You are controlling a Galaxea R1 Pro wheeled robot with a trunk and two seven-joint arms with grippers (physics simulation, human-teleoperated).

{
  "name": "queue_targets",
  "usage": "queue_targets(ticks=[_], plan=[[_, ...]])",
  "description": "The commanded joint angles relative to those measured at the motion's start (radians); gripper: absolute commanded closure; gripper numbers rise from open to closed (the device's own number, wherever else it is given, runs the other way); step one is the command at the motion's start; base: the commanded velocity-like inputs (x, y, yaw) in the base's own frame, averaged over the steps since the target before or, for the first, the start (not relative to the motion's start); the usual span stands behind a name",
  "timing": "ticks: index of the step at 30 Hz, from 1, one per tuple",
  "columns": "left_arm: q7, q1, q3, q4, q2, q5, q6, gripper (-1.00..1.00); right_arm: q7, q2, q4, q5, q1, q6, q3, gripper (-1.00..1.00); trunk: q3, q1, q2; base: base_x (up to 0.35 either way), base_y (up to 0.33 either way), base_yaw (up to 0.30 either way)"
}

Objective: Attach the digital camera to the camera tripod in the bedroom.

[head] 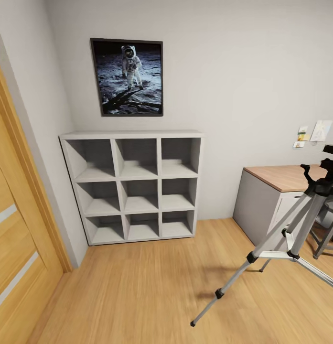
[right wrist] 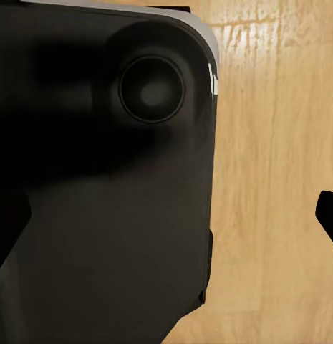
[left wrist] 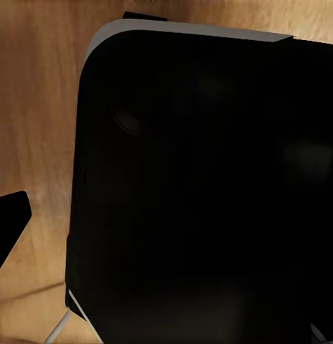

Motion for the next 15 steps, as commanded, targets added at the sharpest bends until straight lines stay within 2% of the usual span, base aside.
queue_targets(ticks=[1, 5, 15], plan=[[0.001, 0.000, 0.001, 0.000, 0.000, 0.008, -0.003, -1.00, 0.000, 0.000, 0.000, 0.001, 0.000, -0.004, 0.001, -1.00, -0.001, 0.000, 0.000, 0.000, 0.226, 0.000], [0.001, 0.000, 0.000, 0.000, 0.000, 0.008, -0.003, -1.00, 0.000, 0.000, 0.000, 0.001, 0.000, -0.004, 0.001, -1.00, -0.001, 0.000, 0.000, 0.000, 0.138, 0.000], [0.001, 0.000, 0.000, 0.000, 0.000, 0.008, -0.003, -1.00, 0.000, -0.001, 0.000, 0.000, 0.000, -0.004, 0.001, -1.00, -0.001, 0.000, 0.000, 0.000, 0.020, 0.000]])
